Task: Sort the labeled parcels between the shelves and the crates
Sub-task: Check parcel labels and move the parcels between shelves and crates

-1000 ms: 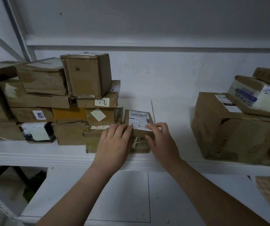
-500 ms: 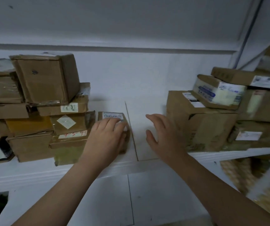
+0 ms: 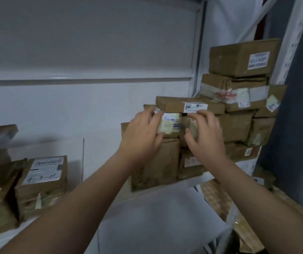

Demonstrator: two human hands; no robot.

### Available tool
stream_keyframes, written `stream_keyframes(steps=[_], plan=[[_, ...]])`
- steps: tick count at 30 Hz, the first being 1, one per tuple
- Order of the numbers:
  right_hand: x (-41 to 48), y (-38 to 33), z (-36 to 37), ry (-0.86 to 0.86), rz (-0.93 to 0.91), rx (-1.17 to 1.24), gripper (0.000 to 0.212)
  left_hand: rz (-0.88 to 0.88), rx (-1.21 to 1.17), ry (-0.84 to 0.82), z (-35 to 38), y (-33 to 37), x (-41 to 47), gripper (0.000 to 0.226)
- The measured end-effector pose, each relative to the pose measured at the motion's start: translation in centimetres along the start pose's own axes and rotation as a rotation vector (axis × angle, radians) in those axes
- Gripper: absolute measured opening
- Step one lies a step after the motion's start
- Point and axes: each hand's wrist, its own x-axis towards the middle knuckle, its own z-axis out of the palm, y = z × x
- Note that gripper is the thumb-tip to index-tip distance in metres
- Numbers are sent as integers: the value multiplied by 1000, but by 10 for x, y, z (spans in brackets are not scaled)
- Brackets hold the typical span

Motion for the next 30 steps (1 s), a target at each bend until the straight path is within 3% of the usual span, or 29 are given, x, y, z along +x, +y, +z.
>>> stream_keyframes(steps=[3, 6, 10, 17, 25, 30], plan=[[18, 27, -12, -37, 29, -49, 51, 60, 98, 8, 16, 21, 43, 67], [32, 51, -21, -102, 62, -53, 61, 87, 261, -100, 32, 29, 73, 81], [42, 80, -28, -207, 87, 17, 64, -4, 283, -196, 42, 30, 87, 69], [45, 100, -27, -212, 109, 165, 56, 0, 238, 28, 40, 41, 72, 29], [33, 95, -16, -12, -120, 340, 41, 191, 191, 350, 8, 12, 35, 26], [21, 66, -2, 164, -303, 415, 38, -14, -61, 413, -7, -3, -8, 26]])
